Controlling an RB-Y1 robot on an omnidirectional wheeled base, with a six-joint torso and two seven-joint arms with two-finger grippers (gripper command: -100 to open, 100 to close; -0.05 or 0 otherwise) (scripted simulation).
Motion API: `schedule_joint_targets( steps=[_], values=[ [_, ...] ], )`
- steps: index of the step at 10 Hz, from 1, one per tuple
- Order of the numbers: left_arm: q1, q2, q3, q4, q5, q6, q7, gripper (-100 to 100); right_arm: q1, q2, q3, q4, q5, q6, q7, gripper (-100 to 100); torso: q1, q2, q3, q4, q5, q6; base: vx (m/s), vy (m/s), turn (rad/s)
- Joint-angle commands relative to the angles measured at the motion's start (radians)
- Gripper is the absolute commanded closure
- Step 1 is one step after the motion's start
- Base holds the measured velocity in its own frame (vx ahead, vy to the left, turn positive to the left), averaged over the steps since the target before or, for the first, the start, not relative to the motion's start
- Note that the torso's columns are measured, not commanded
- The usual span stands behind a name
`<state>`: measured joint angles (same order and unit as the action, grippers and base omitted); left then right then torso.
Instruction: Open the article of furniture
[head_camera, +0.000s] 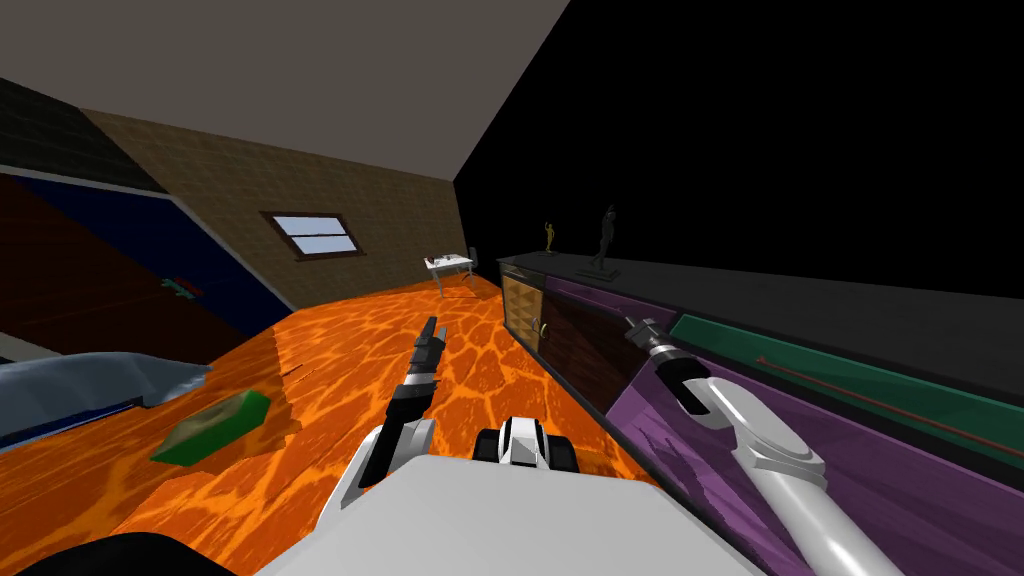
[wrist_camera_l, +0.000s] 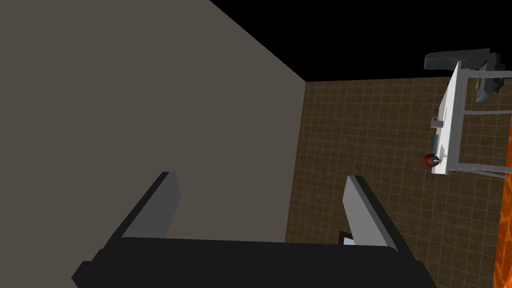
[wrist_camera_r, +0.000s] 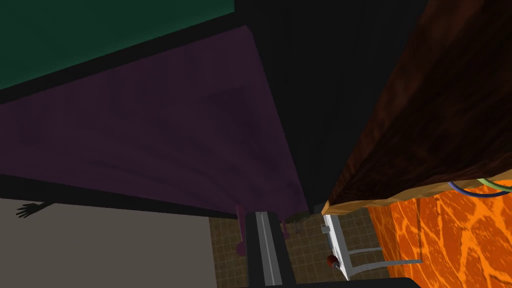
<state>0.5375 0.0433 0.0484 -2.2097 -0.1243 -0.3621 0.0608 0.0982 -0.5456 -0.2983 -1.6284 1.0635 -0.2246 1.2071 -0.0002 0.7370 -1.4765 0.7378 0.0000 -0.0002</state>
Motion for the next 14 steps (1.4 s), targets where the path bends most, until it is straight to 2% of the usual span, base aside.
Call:
schedule_joint_targets(
  steps=[1, 2, 3, 5, 6, 7, 8, 9, 10, 11, 12, 13, 14],
  values=[
    [0.0, 0.0, 0.0, 0.0, 0.0, 0.0, 0.0, 0, 0.029, 0.014, 0.054, -0.068, 0.003, -0.027, 0.002, 100, 0.001, 0.002, 0.001, 0.0, 0.0, 0.0, 0.142, 0.01, -0.403],
    [0.0, 0.0, 0.0, 0.0, 0.0, 0.0, 0.0, 0, 0.029, 0.014, 0.054, -0.083, 0.003, -0.027, 0.002, 100, 0.002, 0.003, 0.002, 0.001, 0.0, 0.0, 0.126, 0.028, -0.263],
    [0.0, 0.0, 0.0, 0.0, 0.0, 0.0, 0.0, 0, 0.061, 0.02, 0.084, -0.109, 0.002, -0.043, -0.002, 100, 0.002, 0.004, 0.002, 0.001, 0.001, -0.001, 0.157, 0.004, -0.352],
    [-0.001, 0.0, 0.0, 0.0, 0.0, 0.0, 0.0, 0, 0.061, 0.02, 0.084, -0.137, 0.002, -0.043, -0.002, 100, 0.0, 0.002, 0.001, 0.0, 0.0, -0.001, 0.083, 0.009, -0.096],
    [-0.001, 0.0, 0.0, 0.0, 0.0, 0.0, 0.0, 0, 0.093, 0.026, 0.115, -0.167, 0.001, -0.059, -0.005, 100, 0.0, 0.005, 0.003, 0.001, 0.0, -0.001, 0.095, 0.006, -0.387],
    [0.0, 0.0, 0.0, 0.0, 0.0, 0.0, 0.0, 0, 0.093, 0.026, 0.115, -0.191, 0.001, -0.059, -0.005, 100, 0.0, 0.002, 0.001, 0.001, 0.0, 0.002, 0.1, 0.025, -0.248],
    [-0.001, 0.0, 0.0, 0.0, 0.0, 0.0, 0.0, 0, 0.125, 0.031, 0.145, -0.223, 0.001, -0.075, -0.009, 100, 0.001, 0.001, 0.0, 0.0, 0.0, -0.001, 0.129, 0.023, -0.402],
    [0.0, 0.0, 0.0, 0.0, 0.0, 0.0, 0.0, 0, 0.125, 0.031, 0.145, -0.246, 0.001, -0.075, -0.009, 100, 0.001, -0.001, -0.001, 0.0, 0.0, 0.001, 0.121, 0.035, -0.166],
    [-0.001, 0.0, 0.0, 0.0, 0.0, 0.0, 0.0, 0, 0.157, 0.037, 0.175, -0.284, 0.0, -0.09, -0.013, 100, 0.001, 0.0, -0.001, 0.0, 0.0, -0.001, 0.15, 0.022, -0.358],
    [0.0, 0.0, 0.0, 0.0, 0.0, 0.0, 0.0, 0, 0.157, 0.037, 0.175, -0.3, 0.0, -0.09, -0.013, 100, 0.0, -0.001, -0.001, 0.0, 0.0, 0.001, 0.136, 0.026, -0.215],
    [-0.001, 0.0, 0.0, 0.0, 0.0, 0.0, 0.0, 0, 0.189, 0.043, 0.206, -0.338, -0.001, -0.106, -0.017, 100, -0.001, 0.001, 0.0, 0.0, 0.0, -0.001, 0.154, 0.062, -0.365],
    [0.0, 0.0, 0.0, 0.0, 0.0, 0.0, 0.0, 0, 0.189, 0.043, 0.206, -0.354, -0.001, -0.106, -0.017, 100, 0.001, 0.001, 0.0, 0.0, 0.0, 0.001, 0.121, 0.05, -0.21],
    [-0.001, 0.0, 0.0, 0.0, 0.0, 0.0, 0.0, 0, 0.186, 0.044, 0.205, -0.343, 0.002, -0.101, -0.016, 100, 0.0, 0.002, 0.001, 0.0, 0.0, -0.001, 0.043, 0.014, -0.011]
  ],
)
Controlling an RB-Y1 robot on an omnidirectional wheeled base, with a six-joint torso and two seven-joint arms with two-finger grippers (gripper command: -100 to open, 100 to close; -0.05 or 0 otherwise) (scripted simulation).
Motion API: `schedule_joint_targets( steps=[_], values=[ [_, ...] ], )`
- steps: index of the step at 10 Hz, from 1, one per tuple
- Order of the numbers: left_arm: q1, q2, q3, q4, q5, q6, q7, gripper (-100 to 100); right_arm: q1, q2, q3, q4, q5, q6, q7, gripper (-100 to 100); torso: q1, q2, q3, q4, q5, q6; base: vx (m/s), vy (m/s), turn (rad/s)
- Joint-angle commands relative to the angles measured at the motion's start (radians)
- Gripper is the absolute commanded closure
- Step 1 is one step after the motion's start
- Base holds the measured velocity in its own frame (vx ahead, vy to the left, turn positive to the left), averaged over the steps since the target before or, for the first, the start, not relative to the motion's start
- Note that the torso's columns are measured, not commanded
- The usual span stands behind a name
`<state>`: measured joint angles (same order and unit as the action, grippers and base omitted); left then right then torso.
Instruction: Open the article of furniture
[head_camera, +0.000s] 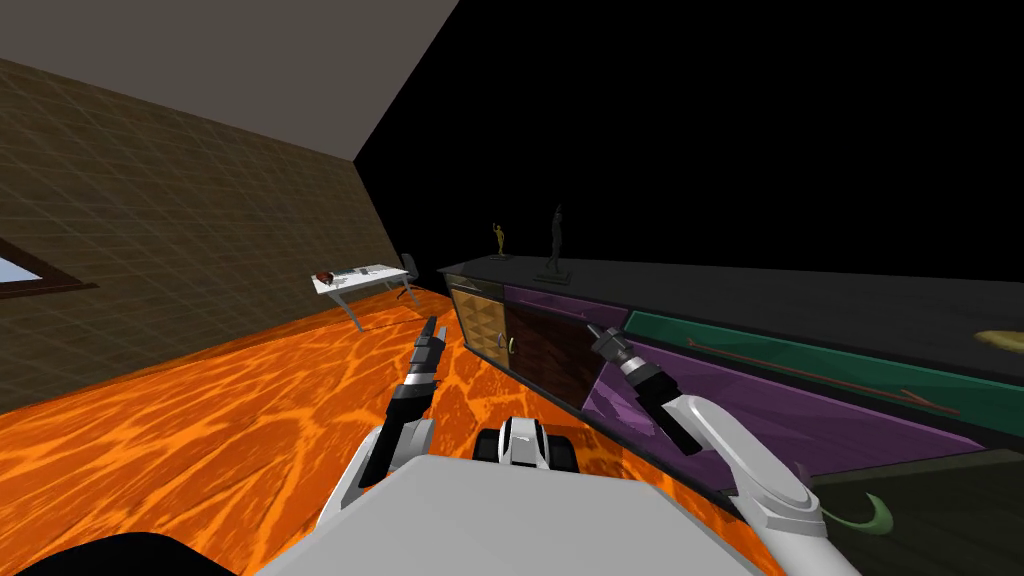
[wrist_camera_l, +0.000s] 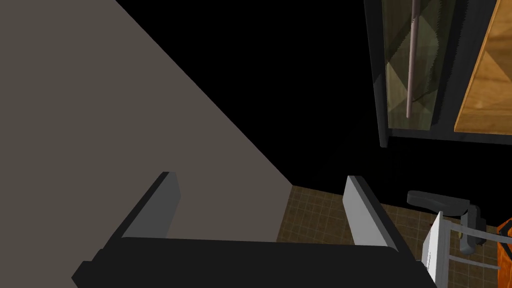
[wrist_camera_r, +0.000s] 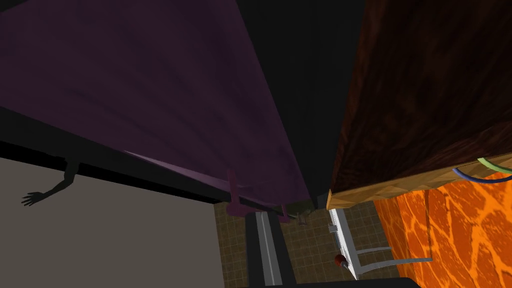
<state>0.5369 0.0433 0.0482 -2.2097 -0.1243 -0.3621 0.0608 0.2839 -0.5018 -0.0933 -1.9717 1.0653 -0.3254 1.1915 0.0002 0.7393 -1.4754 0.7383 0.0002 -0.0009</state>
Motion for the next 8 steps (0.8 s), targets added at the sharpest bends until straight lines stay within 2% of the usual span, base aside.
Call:
schedule_joint_targets(
  steps=[1, 3, 4, 8],
  values=[
    [0.0, 0.0, 0.0, 0.0, 0.0, 0.0, 0.0, 0, 0.014, -0.029, -0.013, 0.012, -0.012, 0.01, -0.01, -100, -0.002, 0.003, 0.002, 0.001, -0.001, 0.0, 0.06, 0.108, -0.036],
    [0.0, 0.0, 0.0, 0.0, 0.0, 0.0, 0.0, 0, 0.027, -0.058, -0.026, 0.025, -0.024, 0.019, -0.02, -100, 0.006, -0.002, -0.001, 0.0, 0.002, 0.001, 0.075, 0.182, -0.051],
    [0.0, 0.0, 0.0, 0.0, 0.0, 0.0, 0.0, 0, 0.042, -0.092, -0.043, 0.043, -0.038, 0.03, -0.032, -100, 0.003, -0.001, -0.001, 0.0, 0.001, 0.001, 0.074, 0.229, -0.065],
    [0.0, 0.0, 0.0, 0.0, 0.0, 0.0, 0.0, 0, 0.077, -0.169, -0.08, 0.085, -0.073, 0.056, -0.06, -100, -0.001, -0.003, -0.001, -0.002, -0.002, -0.002, 0.072, 0.203, -0.061]
  ],
)
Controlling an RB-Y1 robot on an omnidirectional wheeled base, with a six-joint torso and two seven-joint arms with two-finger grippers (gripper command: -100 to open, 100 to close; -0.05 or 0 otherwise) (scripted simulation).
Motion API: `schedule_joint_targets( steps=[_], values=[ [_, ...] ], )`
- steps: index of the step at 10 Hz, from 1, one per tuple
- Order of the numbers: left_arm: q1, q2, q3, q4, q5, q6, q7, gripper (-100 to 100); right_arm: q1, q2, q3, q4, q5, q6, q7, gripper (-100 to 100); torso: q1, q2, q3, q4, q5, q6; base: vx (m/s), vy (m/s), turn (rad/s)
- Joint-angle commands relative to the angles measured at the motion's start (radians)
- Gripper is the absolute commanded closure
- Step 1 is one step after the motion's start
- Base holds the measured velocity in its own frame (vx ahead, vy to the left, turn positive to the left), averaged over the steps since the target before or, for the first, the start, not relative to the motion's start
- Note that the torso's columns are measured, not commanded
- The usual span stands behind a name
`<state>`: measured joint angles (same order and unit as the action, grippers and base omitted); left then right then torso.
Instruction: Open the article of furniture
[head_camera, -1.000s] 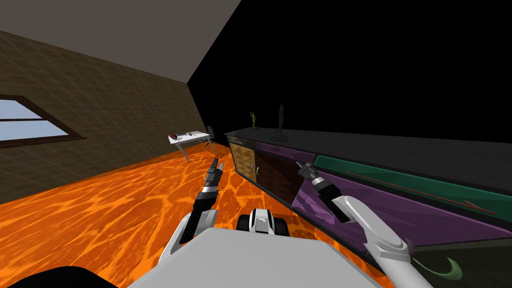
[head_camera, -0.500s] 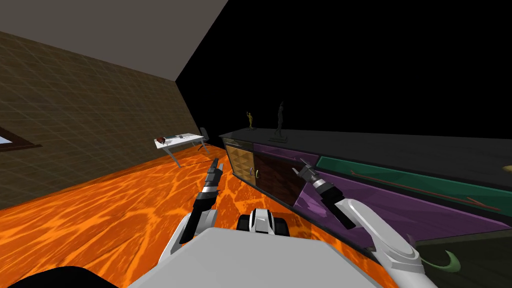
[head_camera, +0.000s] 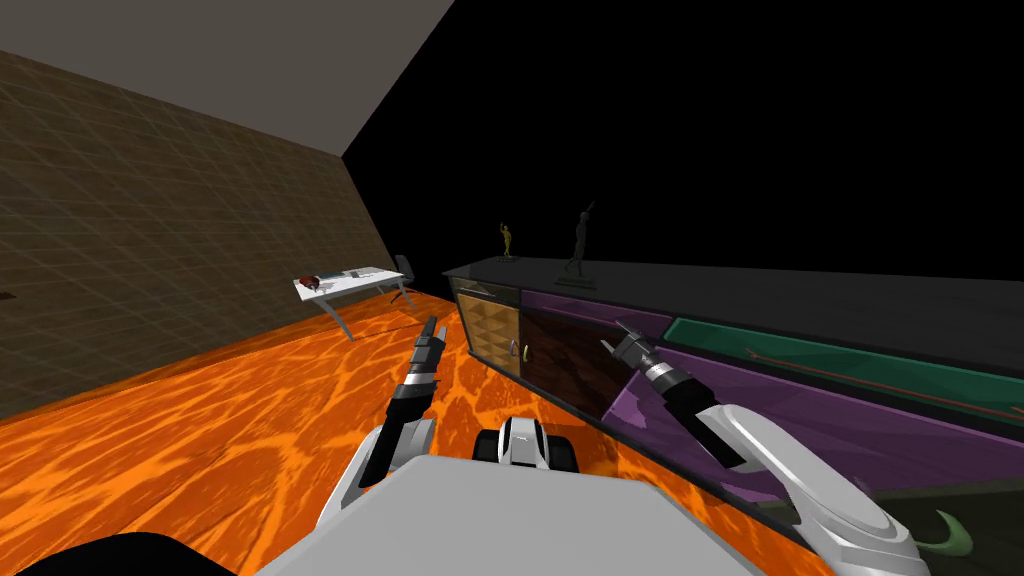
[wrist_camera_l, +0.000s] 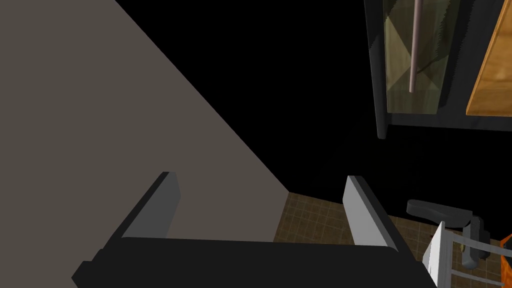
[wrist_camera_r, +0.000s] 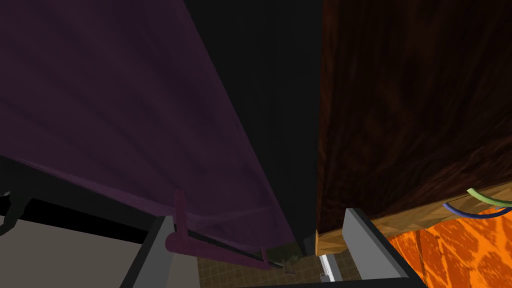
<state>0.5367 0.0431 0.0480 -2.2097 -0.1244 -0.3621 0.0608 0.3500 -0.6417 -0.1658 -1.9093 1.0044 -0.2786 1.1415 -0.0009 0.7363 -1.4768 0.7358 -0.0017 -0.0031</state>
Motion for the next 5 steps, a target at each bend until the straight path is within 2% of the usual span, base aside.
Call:
schedule_joint_targets(
  steps=[1, 5],
  values=[
    [0.0, 0.0, 0.0, 0.0, 0.0, 0.0, 0.0, 0, 0.019, -0.049, -0.017, 0.034, -0.022, 0.016, -0.018, -100, 0.004, -0.003, -0.001, -0.002, 0.0, -0.003, 0.064, 0.209, -0.069],
    [0.0, 0.0, 0.0, 0.0, 0.0, 0.0, 0.0, 0, 0.052, -0.123, -0.053, 0.078, -0.057, 0.041, -0.047, -100, 0.01, -0.013, -0.008, -0.007, -0.001, -0.011, 0.076, 0.176, -0.059]
  ],
)
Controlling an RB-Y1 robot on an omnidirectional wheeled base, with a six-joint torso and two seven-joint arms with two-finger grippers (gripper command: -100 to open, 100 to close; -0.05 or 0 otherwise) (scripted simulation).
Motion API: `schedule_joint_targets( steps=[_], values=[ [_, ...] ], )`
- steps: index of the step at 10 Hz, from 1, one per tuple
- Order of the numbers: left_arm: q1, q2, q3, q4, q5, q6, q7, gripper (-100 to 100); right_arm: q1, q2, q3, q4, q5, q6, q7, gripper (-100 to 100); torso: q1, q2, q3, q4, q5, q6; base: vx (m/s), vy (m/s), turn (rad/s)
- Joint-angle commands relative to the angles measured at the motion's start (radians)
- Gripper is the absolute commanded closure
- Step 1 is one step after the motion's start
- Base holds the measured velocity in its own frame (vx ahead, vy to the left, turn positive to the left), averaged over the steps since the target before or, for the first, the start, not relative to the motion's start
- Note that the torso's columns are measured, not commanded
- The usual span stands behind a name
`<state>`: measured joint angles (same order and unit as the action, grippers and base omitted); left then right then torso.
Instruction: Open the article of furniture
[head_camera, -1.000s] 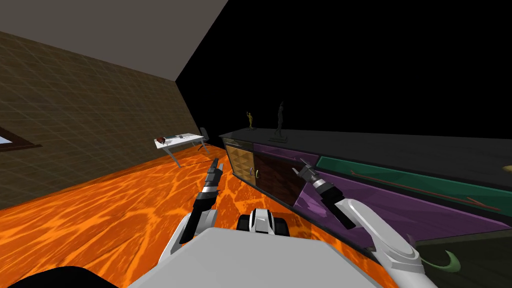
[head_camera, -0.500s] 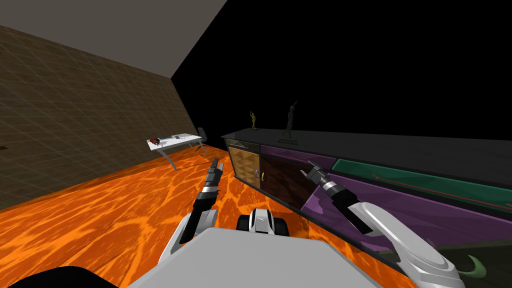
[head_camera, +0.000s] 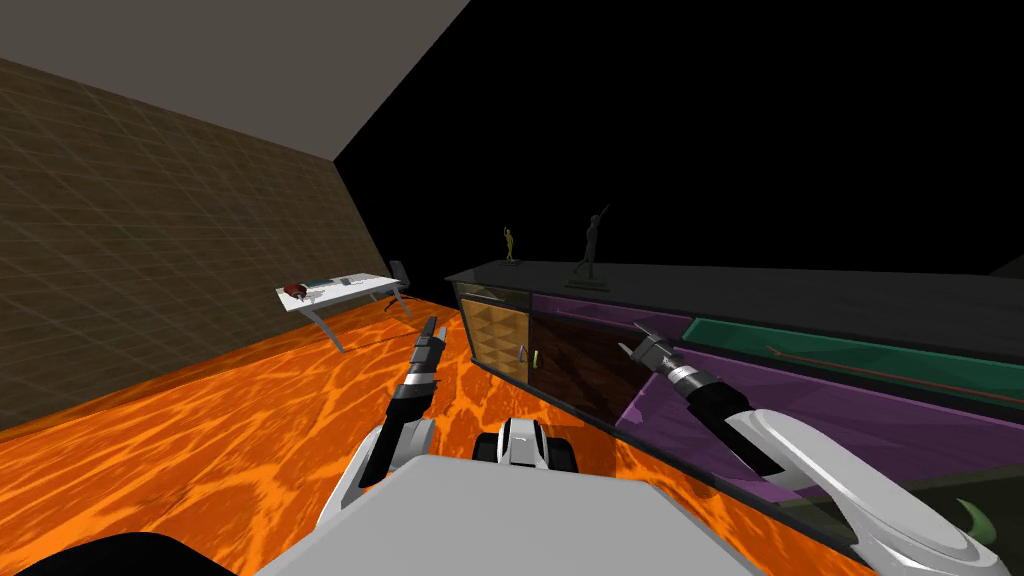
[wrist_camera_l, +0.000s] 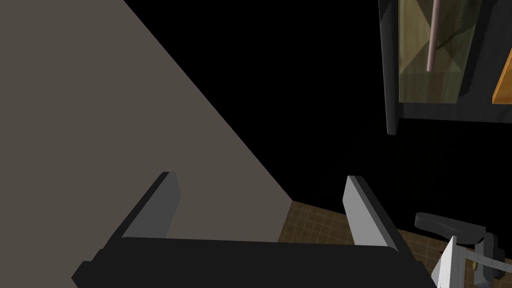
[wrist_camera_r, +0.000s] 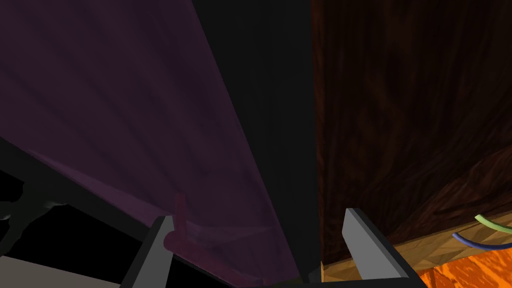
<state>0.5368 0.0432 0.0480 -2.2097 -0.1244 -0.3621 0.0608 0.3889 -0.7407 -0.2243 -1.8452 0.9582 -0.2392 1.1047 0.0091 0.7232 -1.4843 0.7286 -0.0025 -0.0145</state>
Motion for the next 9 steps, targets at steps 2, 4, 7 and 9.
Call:
schedule_joint_targets(
  steps=[2, 4, 7, 9],
  values=[
    [0.0, 0.0, 0.0, 0.0, 0.0, 0.0, 0.0, 0, 0.027, -0.056, -0.01, 0.034, -0.026, 0.013, -0.024, -100, 0.004, 0.0, 0.0, -0.001, -0.001, -0.004, 0.044, 0.165, -0.048],
    [0.0, 0.0, 0.0, 0.0, 0.0, 0.0, 0.0, 0, 0.04, -0.085, -0.024, 0.052, -0.041, 0.023, -0.036, -100, 0.005, -0.003, -0.001, -0.003, -0.002, -0.006, 0.041, 0.157, -0.046],
    [0.0, 0.0, 0.0, 0.0, 0.0, 0.0, 0.0, 0, 0.059, -0.128, -0.045, 0.077, -0.061, 0.038, -0.053, -100, -0.004, 0.002, 0.002, 0.001, -0.002, 0.004, 0.04, 0.158, 0.008],
    [0.0, 0.0, 0.0, 0.0, 0.0, 0.0, 0.0, 0, 0.073, -0.159, -0.06, 0.095, -0.075, 0.048, -0.065, -100, -0.01, 0.007, 0.005, 0.004, -0.002, 0.008, 0.066, 0.149, -0.037]
  ],
)
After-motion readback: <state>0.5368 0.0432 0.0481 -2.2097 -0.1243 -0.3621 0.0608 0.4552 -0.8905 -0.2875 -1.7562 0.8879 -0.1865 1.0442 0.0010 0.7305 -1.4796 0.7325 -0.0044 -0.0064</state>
